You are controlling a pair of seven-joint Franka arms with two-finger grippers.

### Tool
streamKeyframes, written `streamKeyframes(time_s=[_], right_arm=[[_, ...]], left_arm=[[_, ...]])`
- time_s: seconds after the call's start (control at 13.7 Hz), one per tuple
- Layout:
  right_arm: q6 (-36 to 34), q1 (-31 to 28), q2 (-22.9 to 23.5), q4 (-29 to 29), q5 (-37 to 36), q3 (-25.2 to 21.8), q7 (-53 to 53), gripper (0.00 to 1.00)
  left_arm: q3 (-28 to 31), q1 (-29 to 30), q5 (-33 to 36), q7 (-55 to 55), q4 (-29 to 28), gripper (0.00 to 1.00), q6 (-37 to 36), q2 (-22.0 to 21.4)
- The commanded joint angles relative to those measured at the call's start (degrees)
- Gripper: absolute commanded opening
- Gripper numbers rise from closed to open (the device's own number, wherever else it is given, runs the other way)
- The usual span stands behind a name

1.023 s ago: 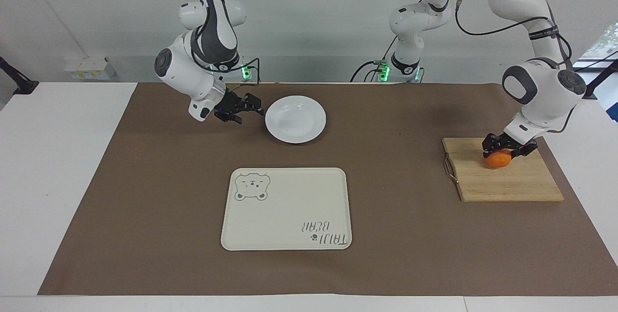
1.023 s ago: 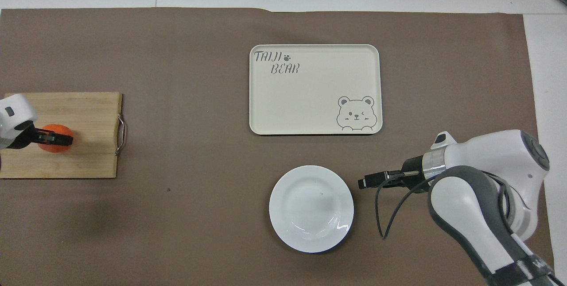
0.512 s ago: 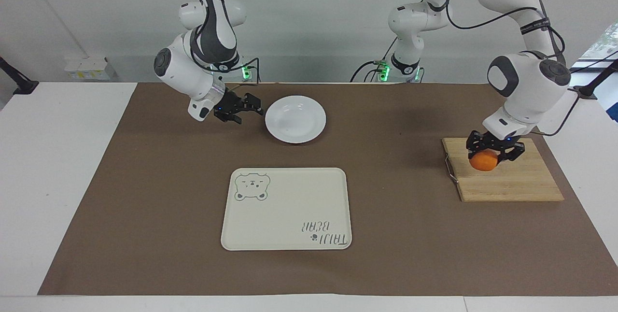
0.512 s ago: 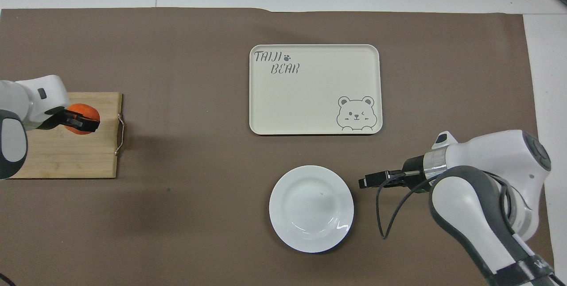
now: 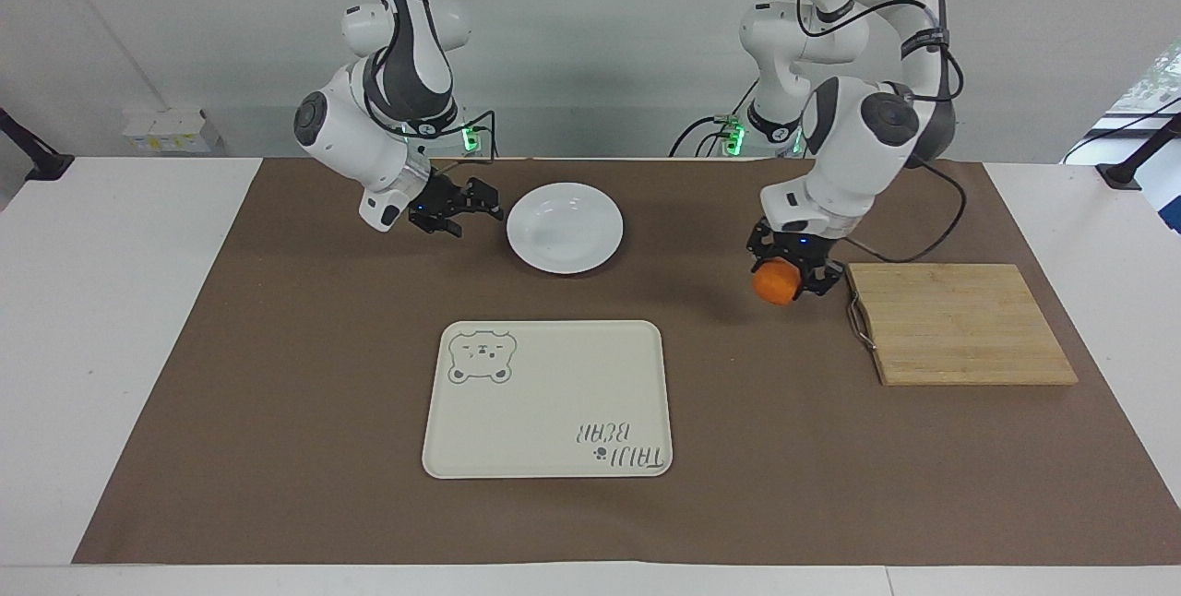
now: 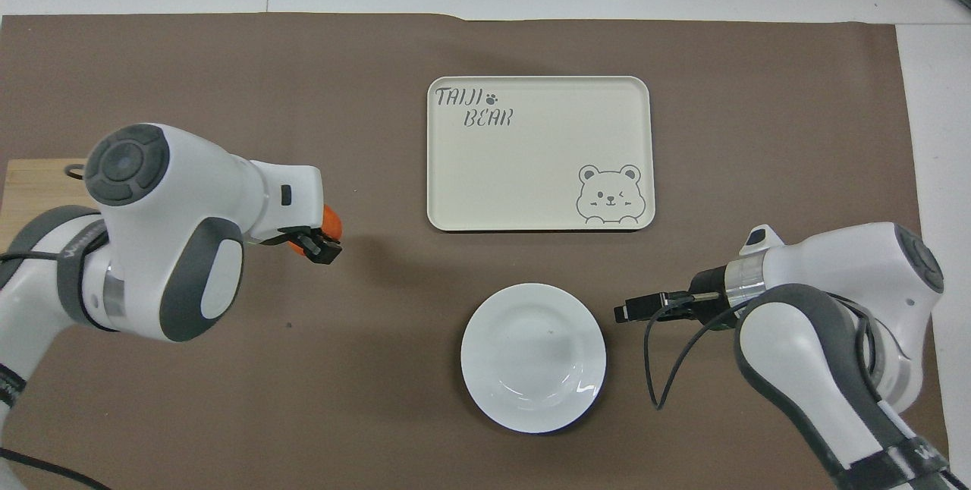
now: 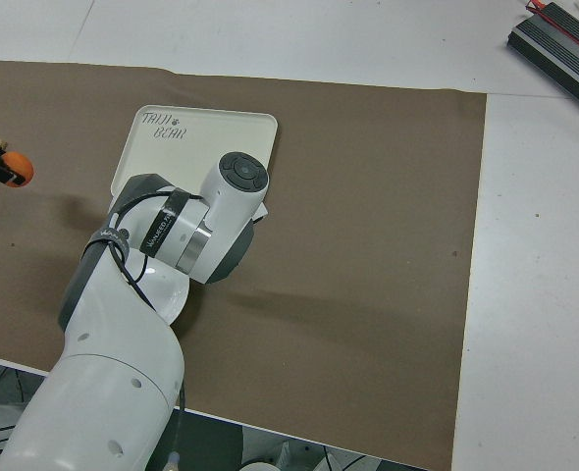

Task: Place orange and plate with both arms
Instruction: 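Lift the orange with the left gripper and lower it onto the plate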

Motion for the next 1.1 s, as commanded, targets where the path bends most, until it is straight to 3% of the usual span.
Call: streamKeyframes(time_s=[0.0,0.22,0.51,0.8,1.02], right_arm=[[1.0,-0.3,-0.9,-1.2,2.0,0.0,-1.5,1.0],[0.9,-0.3,-0.9,-1.1,2.0,0.0,-1.6,1.0],[0.9,-0.2,-0.9,-1.1,2.0,-0.1,-1.7,1.0],[1.0,-0.5,-0.7,-1.0,2.0,-0.1,-1.7,1.0],[1.1,-0.4,-0.6,-1.0,1.9,-0.1,-1.4,1.0]], left_arm=[[1.3,-6.6,-2.6,-6.2,-2.6,0.0,-0.6,-2.2],[1.3,-14.7,-4.0,-15.4,-2.8,0.0,1.1,-1.6],[1.3,-25.4,-6.9,-26.7,-4.7,0.0,10.6,0.5],[1.3,-31.4,-9.1,-30.9,-4.7,0.0,14.2,2.8],[1.3,-32.7,-10.4,-30.8,-4.4,0.0,15.4,4.6]])
